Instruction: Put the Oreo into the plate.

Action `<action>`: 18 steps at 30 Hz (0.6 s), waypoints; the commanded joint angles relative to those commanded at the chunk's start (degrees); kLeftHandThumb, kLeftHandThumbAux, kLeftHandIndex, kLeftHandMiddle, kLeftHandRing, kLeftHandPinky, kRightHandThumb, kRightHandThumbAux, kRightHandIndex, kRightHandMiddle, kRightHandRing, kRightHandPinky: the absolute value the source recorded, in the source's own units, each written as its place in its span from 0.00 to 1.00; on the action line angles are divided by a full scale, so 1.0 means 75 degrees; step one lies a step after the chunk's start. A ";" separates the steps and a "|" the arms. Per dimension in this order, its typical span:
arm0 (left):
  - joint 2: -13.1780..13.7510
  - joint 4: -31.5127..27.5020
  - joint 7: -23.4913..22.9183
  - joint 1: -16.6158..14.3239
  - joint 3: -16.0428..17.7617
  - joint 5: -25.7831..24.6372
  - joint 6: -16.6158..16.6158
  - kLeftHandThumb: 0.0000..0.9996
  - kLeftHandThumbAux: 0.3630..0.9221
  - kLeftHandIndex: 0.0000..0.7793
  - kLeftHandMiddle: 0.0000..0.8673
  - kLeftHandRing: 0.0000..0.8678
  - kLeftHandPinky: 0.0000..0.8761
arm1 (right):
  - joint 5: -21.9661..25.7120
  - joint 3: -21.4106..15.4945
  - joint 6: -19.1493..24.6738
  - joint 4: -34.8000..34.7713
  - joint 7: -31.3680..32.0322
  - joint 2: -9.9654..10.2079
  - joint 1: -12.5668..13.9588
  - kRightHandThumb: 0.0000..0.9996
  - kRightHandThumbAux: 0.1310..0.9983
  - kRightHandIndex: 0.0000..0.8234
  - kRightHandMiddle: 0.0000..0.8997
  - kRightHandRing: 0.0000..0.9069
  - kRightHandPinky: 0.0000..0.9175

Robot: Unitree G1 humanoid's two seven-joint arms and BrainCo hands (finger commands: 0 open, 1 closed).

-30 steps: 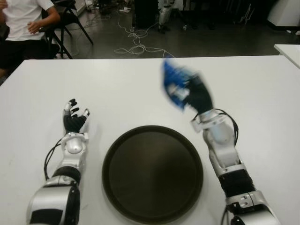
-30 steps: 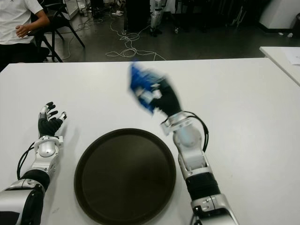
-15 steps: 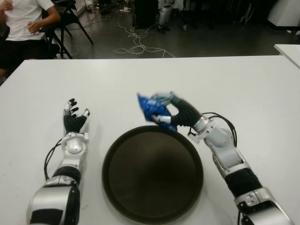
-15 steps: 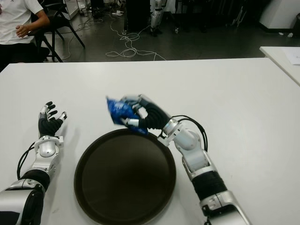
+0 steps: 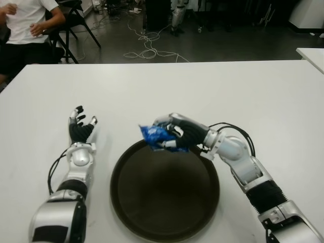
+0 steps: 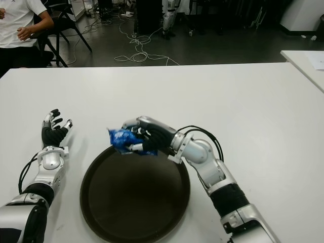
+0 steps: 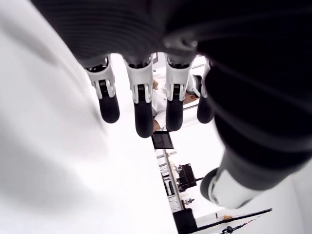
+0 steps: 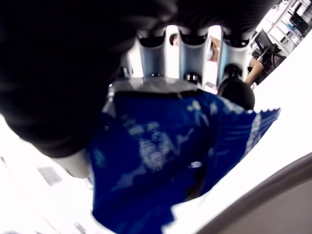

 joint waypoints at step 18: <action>-0.0017 0.0014 -0.0057 -0.0008 0.0063 -0.0068 0.0011 0.17 0.72 0.21 0.20 0.20 0.20 | -0.0634 0.0433 0.0128 -0.0139 0.0164 -0.0452 -0.0161 0.70 0.68 0.53 0.93 0.92 0.89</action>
